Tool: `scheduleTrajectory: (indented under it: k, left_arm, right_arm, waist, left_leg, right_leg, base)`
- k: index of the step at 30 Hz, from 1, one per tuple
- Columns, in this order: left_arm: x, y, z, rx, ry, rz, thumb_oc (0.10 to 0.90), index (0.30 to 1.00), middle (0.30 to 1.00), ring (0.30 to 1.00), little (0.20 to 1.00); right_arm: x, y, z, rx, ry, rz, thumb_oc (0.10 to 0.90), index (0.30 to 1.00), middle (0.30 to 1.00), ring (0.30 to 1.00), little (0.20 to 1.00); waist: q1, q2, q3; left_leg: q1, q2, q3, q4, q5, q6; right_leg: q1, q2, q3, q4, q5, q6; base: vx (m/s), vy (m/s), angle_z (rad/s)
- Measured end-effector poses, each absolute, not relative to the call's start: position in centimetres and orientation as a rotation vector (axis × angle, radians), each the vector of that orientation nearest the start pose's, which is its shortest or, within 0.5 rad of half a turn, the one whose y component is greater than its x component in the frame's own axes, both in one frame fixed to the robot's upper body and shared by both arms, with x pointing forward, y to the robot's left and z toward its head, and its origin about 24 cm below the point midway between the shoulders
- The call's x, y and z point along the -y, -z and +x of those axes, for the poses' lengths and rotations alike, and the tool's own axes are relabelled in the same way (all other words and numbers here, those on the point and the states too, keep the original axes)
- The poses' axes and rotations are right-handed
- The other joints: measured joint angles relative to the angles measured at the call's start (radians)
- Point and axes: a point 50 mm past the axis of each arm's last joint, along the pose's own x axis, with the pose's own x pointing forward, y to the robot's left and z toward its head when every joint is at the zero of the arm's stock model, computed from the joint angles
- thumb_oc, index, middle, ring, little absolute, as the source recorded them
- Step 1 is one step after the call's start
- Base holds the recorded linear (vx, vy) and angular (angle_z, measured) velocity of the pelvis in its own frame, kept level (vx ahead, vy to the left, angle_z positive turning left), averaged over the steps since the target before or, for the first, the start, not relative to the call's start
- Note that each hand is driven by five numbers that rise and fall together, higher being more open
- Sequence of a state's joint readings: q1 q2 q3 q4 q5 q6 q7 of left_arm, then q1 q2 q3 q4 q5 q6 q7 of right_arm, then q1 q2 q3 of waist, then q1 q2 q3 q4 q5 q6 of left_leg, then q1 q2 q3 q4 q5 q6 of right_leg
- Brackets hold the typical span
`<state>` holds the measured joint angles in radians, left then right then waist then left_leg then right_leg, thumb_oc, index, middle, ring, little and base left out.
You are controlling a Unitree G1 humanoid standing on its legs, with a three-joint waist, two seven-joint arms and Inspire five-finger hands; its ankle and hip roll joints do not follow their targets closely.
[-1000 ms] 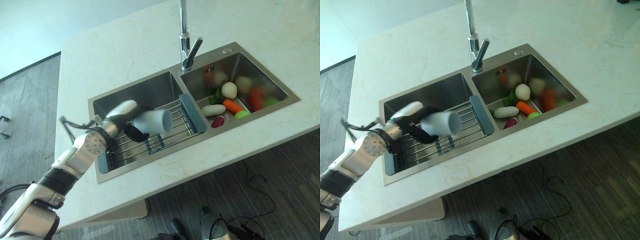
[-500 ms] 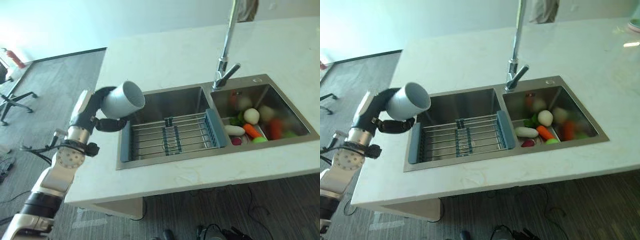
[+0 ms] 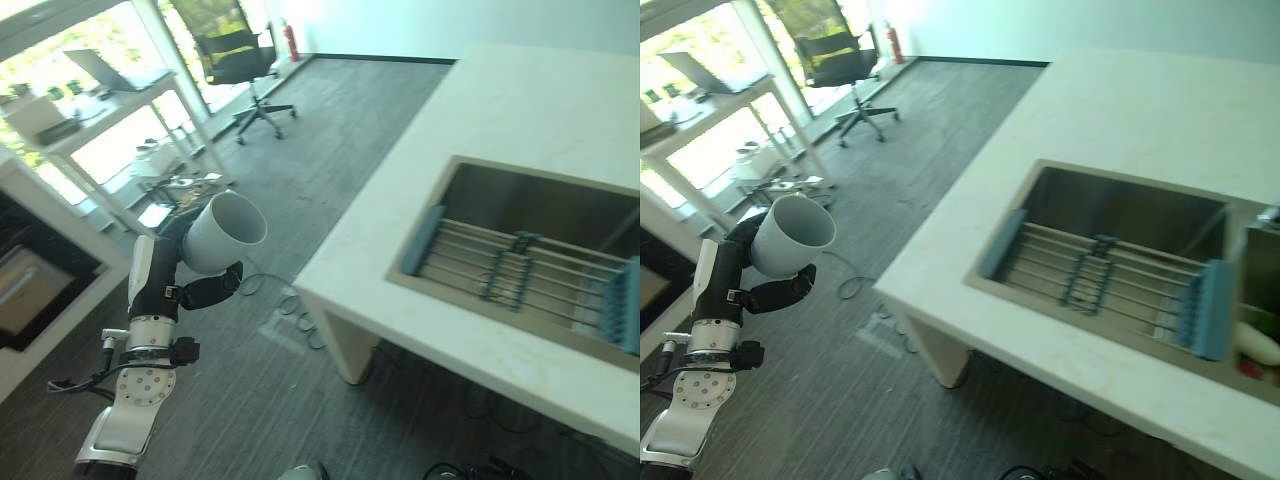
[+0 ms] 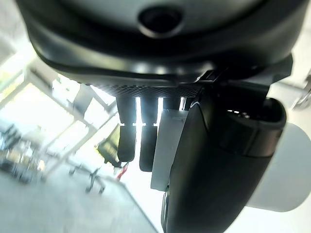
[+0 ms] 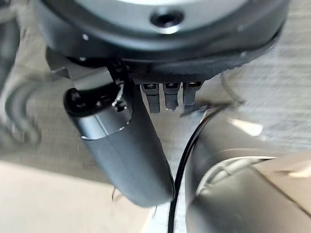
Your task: Place the dishes in the dishwasher.
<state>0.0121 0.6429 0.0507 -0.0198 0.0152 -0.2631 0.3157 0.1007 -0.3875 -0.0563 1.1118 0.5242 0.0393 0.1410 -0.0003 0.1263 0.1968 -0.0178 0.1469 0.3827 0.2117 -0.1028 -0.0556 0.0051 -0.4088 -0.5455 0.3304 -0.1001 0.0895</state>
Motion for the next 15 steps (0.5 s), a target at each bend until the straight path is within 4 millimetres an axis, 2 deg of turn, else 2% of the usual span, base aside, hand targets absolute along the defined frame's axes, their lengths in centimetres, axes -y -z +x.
scheduleTrajectory:
  k: [1,2,3,4,5,7,8,9,10,11,12,13,14,15]
  left_arm:
    - [-26.5,-12.9,24.9,0.411,-0.256,0.595,0.4,0.3,0.3,0.3,0.3]
    - [-26.3,-13.6,25.3,0.442,-0.256,0.581,0.4,0.3,0.3,0.3,0.3]
    - [-26.4,-14.2,25.3,0.465,-0.265,0.581,0.4,0.3,0.3,0.3,0.3]
    - [-26.7,-14.6,25.3,0.476,-0.276,0.582,0.4,0.3,0.3,0.3,0.3]
    - [-26.9,-14.6,25.2,0.471,-0.285,0.58,0.4,0.3,0.3,0.3,0.3]
    - [-27.3,-14.0,24.8,0.439,-0.293,0.579,0.4,0.3,0.3,0.3,0.3]
    - [-27.3,-14.0,24.8,0.436,-0.295,0.581,0.4,0.3,0.3,0.3,0.3]
    - [-27.3,-13.9,24.8,0.427,-0.298,0.581,0.4,0.3,0.3,0.3,0.3]
    - [-27.2,-13.6,24.8,0.415,-0.301,0.57,0.4,0.3,0.3,0.3,0.3]
    - [-26.9,-13.2,24.8,0.405,-0.306,0.548,0.4,0.3,0.3,0.3,0.3]
    - [-26.2,-12.5,24.9,0.4,-0.308,0.51,0.4,0.3,0.3,0.3,0.3]
    - [-25.8,-12.1,24.8,0.395,-0.303,0.496,0.4,0.3,0.3,0.3,0.3]
    - [-26.1,-12.0,24.9,0.388,-0.3,0.516,0.4,0.3,0.3,0.3,0.3]
    - [-26.1,-12.1,25.5,0.388,-0.296,0.523,0.4,0.3,0.3,0.3,0.3]
  right_arm:
    - [29.5,14.1,7.3,-1.083,0.456,0.265,0.8,0.9,0.9,0.9,0.9]
    - [29.2,14.3,7.2,-1.09,0.459,0.277,0.8,0.9,0.9,0.9,0.9]
    - [28.8,14.4,7.6,-1.087,0.468,0.288,0.8,0.9,0.9,0.9,0.9]
    - [28.5,14.4,8.1,-1.089,0.472,0.276,0.8,0.9,0.9,0.9,0.9]
    - [28.3,14.5,8.3,-1.088,0.481,0.272,0.8,0.9,0.9,0.9,0.9]
    - [27.6,14.6,8.9,-1.092,0.488,0.281,0.8,0.9,0.9,0.9,0.9]
    - [26.5,14.8,9.6,-1.087,0.482,0.292,0.8,0.9,0.9,0.9,0.9]
    - [26.2,14.7,10.1,-1.081,0.484,0.29,0.8,0.9,0.9,0.9,0.9]
    - [25.7,14.8,10.3,-1.079,0.476,0.291,0.8,0.9,0.9,0.9,0.9]
    - [24.9,14.7,10.4,-1.072,0.472,0.302,0.8,0.9,0.9,0.9,0.9]
    - [24.3,14.7,10.0,-1.06,0.473,0.307,0.8,0.9,0.9,0.9,0.9]
    - [23.5,14.5,10.1,-1.041,0.448,0.314,0.8,0.9,0.9,0.9,0.9]
    - [22.8,14.3,10.8,-1.022,0.406,0.322,0.8,0.9,0.9,0.9,0.9]
    - [22.4,14.2,11.2,-1.006,0.388,0.347,0.8,0.9,0.9,0.9,0.9]
  waist:
    - [-0.003,-0.01,0.006]
    - [-0.004,-0.019,0.008]
    - [0.004,-0.029,0.012]
    - [0.008,-0.037,0.016]
    - [0.012,-0.045,0.019]
    - [0.035,-0.059,0.014]
    - [0.036,-0.075,0.013]
    - [0.046,-0.088,0.012]
    - [0.064,-0.092,0.012]
    - [0.073,-0.08,0.014]
    - [0.059,-0.053,0.013]
    - [0.035,-0.036,0.011]
    - [0.038,-0.038,0.011]
    - [0.026,-0.026,0.016]
  left_leg:
    - [-0.016,-0.039,0.006,0.007,0.003,0.037]
    - [-0.065,-0.051,0.008,0.04,-0.013,0.06]
    - [-0.094,-0.063,0.018,0.065,-0.035,0.09]
    - [-0.116,-0.057,0.058,0.108,-0.059,0.102]
    - [-0.122,-0.077,0.047,0.135,-0.067,0.105]
    - [-0.117,-0.097,0.044,0.167,-0.102,0.134]
    - [-0.117,-0.124,0.024,0.168,-0.118,0.161]
    - [-0.12,-0.143,0.008,0.172,-0.13,0.181]
    - [-0.119,-0.159,-0.001,0.171,-0.137,0.195]
    - [-0.122,-0.175,-0.049,0.171,-0.142,0.213]
    - [-0.123,-0.185,-0.126,0.164,-0.134,0.226]
    - [-0.121,-0.187,-0.199,0.132,-0.107,0.215]
    - [-0.113,-0.206,-0.263,0.087,-0.071,0.2]
    - [-0.097,-0.219,-0.341,0.035,-0.029,0.207]
  right_leg:
    - [0.007,-0.022,0.023,-0.007,-0.014,-0.002]
    - [0.009,-0.027,0.018,-0.016,-0.023,-0.005]
    - [0.01,-0.035,0.022,-0.044,0.004,0.009]
    - [0.015,-0.054,0.013,-0.05,0.053,0.044]
    - [0.022,-0.069,0.018,-0.046,0.08,0.034]
    - [0.044,-0.088,0.016,-0.066,0.168,0.025]
    - [0.035,-0.109,0.015,-0.029,0.17,0.021]
    - [0.03,-0.105,0.013,0.003,0.109,0.037]
    - [0.029,-0.088,0.002,0.024,0.064,0.022]
    - [0.048,-0.041,-0.012,0.032,0.029,0.003]
    - [0.076,0.026,0.002,0.036,0.005,-0.011]
    - [0.073,0.126,0.128,0.038,-0.059,-0.022]
    - [0.05,0.199,0.184,0.042,-0.091,-0.019]
    - [0.024,0.287,0.236,0.039,-0.131,-0.027]
  base:
    - [-0.05,0.498,1.23]
    - [-0.04,0.513,1.17]
    - [0.0,0.443,1.01]
    - [0.03,0.411,0.69]
    - [0.03,0.388,0.42]
    - [0.02,0.367,0.24]
    - [0.06,0.33,0.39]
    - [0.1,0.243,0.5]
    - [0.13,0.163,0.57]
    - [0.12,0.087,1.07]
    - [0.03,0.017,1.8]
    - [0.02,-0.029,2.05]
    - [0.0,-0.044,2.04]
    - [0.09,-0.099,2.05]
